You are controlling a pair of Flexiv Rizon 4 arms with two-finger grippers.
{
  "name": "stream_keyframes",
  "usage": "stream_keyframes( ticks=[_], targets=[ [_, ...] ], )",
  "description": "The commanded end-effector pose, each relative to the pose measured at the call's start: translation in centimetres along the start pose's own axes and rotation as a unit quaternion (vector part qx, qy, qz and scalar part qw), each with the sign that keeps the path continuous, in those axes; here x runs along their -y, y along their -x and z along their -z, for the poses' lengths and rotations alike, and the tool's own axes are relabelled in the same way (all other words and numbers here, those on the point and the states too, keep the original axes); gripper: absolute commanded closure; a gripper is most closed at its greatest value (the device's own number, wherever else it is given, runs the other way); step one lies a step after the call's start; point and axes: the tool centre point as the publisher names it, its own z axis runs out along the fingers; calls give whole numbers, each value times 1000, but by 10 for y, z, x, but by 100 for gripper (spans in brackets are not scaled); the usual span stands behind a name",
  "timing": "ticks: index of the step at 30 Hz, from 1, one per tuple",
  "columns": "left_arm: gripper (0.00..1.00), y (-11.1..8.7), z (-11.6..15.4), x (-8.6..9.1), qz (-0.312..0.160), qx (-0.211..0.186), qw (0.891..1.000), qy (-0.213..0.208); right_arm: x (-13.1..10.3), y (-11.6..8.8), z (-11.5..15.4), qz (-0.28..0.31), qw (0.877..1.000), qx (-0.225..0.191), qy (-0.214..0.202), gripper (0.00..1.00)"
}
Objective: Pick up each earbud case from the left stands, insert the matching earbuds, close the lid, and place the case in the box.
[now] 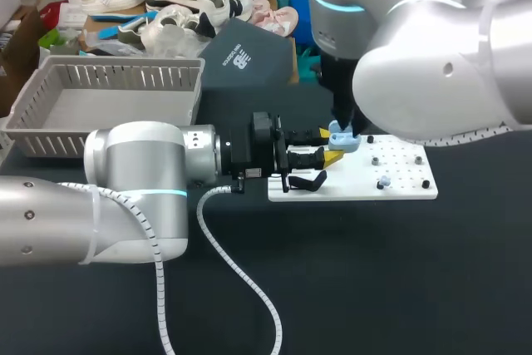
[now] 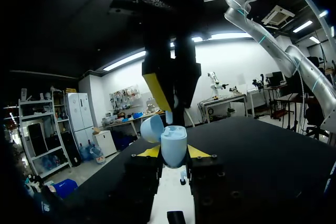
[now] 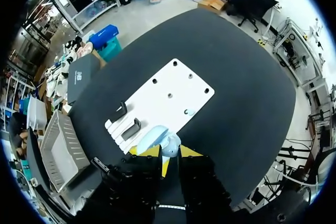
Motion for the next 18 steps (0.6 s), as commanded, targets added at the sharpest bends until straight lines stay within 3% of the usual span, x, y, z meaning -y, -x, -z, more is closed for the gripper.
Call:
stream_keyframes(
  ticks=[1,18],
  targets=[
    [100,-1,0,0,-1,2,1000,2,0,-3,-1,-1,1000,3,-1,100],
    [100,-1,0,0,-1,2,1000,2,3,-4,-5,6,1000,1,-3,100]
  ],
)
